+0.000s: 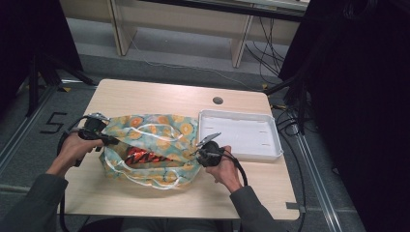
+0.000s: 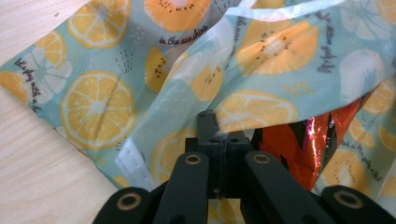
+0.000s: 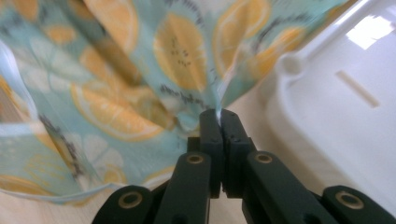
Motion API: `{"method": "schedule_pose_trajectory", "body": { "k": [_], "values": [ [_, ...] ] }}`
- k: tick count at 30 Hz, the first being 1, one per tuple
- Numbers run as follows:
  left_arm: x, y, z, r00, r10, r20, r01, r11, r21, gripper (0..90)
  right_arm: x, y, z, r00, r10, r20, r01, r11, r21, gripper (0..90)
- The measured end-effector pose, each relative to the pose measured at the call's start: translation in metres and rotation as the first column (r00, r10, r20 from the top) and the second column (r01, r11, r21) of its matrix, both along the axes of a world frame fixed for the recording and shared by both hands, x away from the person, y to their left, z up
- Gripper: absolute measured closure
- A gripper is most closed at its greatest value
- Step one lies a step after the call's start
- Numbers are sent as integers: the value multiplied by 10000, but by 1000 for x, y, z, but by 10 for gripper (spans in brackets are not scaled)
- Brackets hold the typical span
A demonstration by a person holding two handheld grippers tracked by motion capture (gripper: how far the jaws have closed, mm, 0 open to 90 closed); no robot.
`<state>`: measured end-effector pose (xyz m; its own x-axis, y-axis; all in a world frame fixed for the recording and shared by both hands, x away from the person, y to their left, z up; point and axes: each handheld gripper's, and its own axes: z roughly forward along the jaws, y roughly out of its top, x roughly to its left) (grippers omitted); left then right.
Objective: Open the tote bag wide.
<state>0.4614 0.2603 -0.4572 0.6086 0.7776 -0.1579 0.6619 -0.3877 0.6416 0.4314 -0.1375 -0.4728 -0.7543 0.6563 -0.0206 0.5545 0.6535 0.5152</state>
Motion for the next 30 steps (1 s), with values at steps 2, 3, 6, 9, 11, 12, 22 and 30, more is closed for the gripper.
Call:
{"method": "schedule_pose_trajectory", "body": {
  "k": [2,3,6,9,11,12,22,30],
  "values": [
    [-1,-1,0,10000,-79,29,78,9999,94,892,1,4,-4,9998,173,-86,-176,9990,-404,863],
    [-1,-2,1,9999,-107,-1,107,9998,178,891,1,5,-3,9999,116,-26,-117,9990,-421,808],
    [-1,-3,3,9999,-159,-63,161,9997,207,891,0,5,18,9978,51,665,-62,9998,168,679],
    [-1,-4,4,9999,-128,-30,128,9997,210,891,-8,11,49,9841,22,1776,-270,9902,1370,599],
    [-2,-5,3,9998,-156,-76,157,9998,158,891,-18,27,64,9700,914,2251,-1329,9752,1767,573],
    [-2,-5,3,9999,-105,10,105,9998,165,891,-18,27,64,9700,914,2251,-1329,9752,1767,573],
    [-6,-9,10,9994,-334,40,334,9993,165,887,1,82,20,9513,2352,1993,-2488,9675,459,610],
    [-14,-10,16,9959,-870,257,864,9959,250,887,36,75,27,9353,1553,3179,-1842,9809,628,900]
  ]
}}
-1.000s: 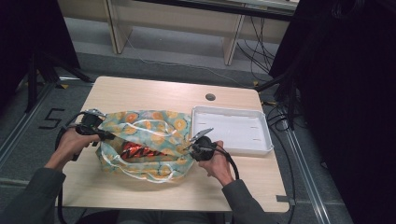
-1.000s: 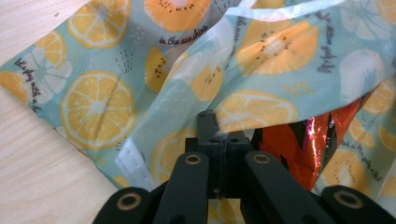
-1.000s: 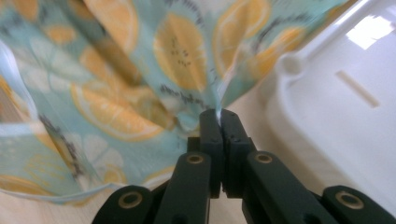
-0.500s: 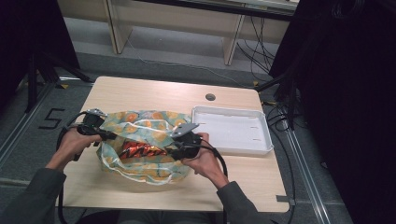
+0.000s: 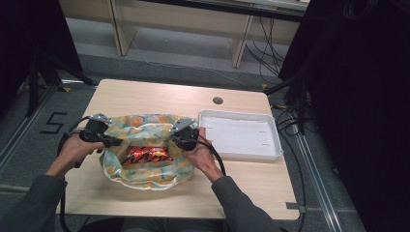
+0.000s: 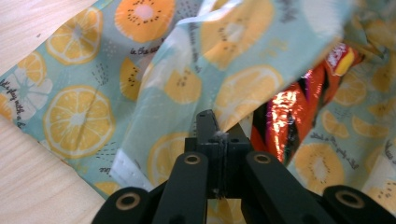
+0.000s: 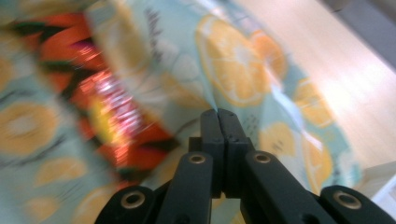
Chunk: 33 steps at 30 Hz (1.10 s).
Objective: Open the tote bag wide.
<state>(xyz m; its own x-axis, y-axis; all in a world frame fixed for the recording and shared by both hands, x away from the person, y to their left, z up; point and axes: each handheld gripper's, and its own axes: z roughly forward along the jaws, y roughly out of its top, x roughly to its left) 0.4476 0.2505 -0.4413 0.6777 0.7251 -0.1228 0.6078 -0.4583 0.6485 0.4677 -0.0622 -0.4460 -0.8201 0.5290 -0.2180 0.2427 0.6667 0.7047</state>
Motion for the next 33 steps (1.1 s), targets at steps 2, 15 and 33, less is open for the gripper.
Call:
{"method": "schedule_pose_trajectory", "body": {
  "k": [2,15,33],
  "values": [
    [-1,-2,0,9999,-102,62,102,9999,-11,887,9,1,-6,9999,-107,-23,106,9996,-266,900],
    [-26,3,22,9999,-94,-79,92,9997,-227,545,23,8,-22,9946,-540,-885,516,9982,-289,900],
    [-59,13,-23,9917,-782,-1020,961,9782,1842,896,26,4,-23,9906,-836,-1081,806,9962,-320,900]
  ]
}}
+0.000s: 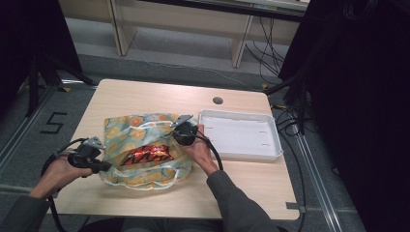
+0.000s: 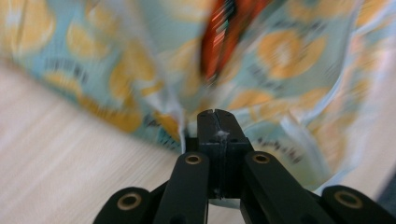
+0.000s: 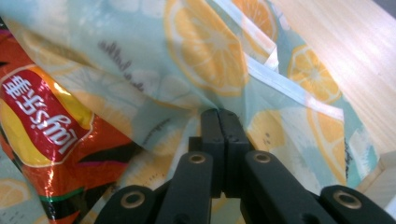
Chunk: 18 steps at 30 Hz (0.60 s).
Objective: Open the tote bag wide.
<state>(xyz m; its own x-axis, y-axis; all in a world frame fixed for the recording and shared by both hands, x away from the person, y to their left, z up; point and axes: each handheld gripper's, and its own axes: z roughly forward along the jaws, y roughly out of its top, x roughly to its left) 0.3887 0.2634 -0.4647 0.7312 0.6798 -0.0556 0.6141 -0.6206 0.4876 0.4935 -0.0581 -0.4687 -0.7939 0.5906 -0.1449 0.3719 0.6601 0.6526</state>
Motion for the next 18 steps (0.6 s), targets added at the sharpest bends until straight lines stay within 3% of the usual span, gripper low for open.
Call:
{"method": "schedule_pose_trajectory", "body": {
  "k": [2,3,4,6,8,9,12,13,15,18],
  "values": [
    [6,3,-12,9997,249,-47,-248,9994,261,897,1,0,-2,9999,44,136,-44,10000,-32,900],
    [6,2,-15,9991,433,-13,-433,9990,74,897,1,1,-3,10000,5,76,-4,9999,-133,900],
    [6,1,-14,9993,356,-63,-355,9992,158,897,1,1,-3,9999,163,17,-163,9996,-223,900],
    [2,-4,-6,9997,46,259,-51,9998,202,896,1,1,-5,9998,184,118,-181,9996,-232,900],
    [-5,-11,5,9985,25,540,-18,9999,-116,894,0,1,-3,10000,20,-84,-20,10000,-54,900],
    [-6,-12,10,9985,-127,532,128,9999,-16,888,0,0,-2,10000,47,-38,-47,10000,-55,900],
    [-10,-17,19,9949,-20,1012,49,9996,-284,874,-3,-1,3,9998,179,-78,-178,9998,92,900],
    [-10,-18,23,9922,-307,1208,326,9994,-139,873,-3,-2,5,9997,219,51,-220,9996,197,900],
    [-12,-23,27,9919,-213,1254,277,9984,-495,868,-5,-4,10,9997,258,13,-259,9989,390,900],
    [-14,-29,30,9900,-278,1384,357,9979,-547,818,-9,-5,15,9995,327,-57,-323,9977,593,876]
  ]
}}
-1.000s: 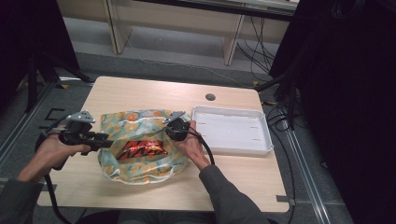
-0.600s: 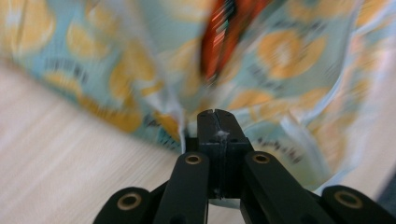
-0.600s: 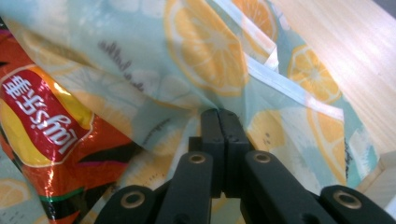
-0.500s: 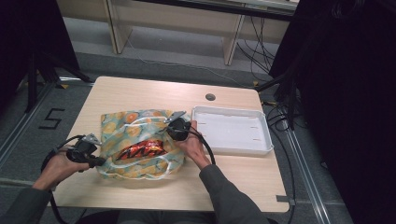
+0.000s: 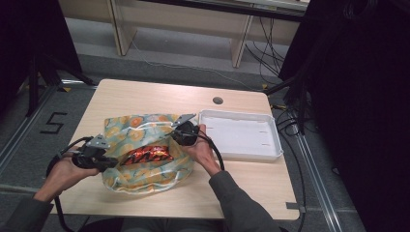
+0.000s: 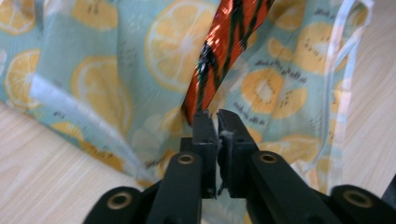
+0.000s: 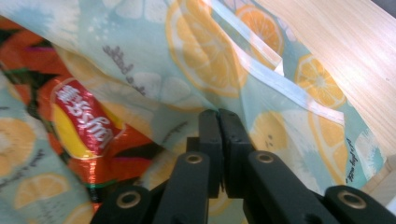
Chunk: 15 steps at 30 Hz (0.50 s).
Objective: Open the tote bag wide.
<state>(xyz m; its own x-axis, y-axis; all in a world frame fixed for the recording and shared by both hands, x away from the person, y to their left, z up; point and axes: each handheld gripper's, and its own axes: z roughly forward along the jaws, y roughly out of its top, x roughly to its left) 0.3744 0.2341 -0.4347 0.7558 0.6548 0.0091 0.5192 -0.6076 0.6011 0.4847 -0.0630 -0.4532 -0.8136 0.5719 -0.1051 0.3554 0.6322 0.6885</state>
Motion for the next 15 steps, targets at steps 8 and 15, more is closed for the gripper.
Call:
{"method": "schedule_pose_trajectory", "body": {
  "k": [8,15],
  "values": [
    [-1,-9,2,9993,53,382,-31,9983,-580,686,-6,-6,14,9993,358,92,-362,9982,486,810],
    [-1,-20,1,9990,-254,376,279,9974,-664,659,-20,-14,28,9992,315,235,-334,9957,865,768]
  ]
}}
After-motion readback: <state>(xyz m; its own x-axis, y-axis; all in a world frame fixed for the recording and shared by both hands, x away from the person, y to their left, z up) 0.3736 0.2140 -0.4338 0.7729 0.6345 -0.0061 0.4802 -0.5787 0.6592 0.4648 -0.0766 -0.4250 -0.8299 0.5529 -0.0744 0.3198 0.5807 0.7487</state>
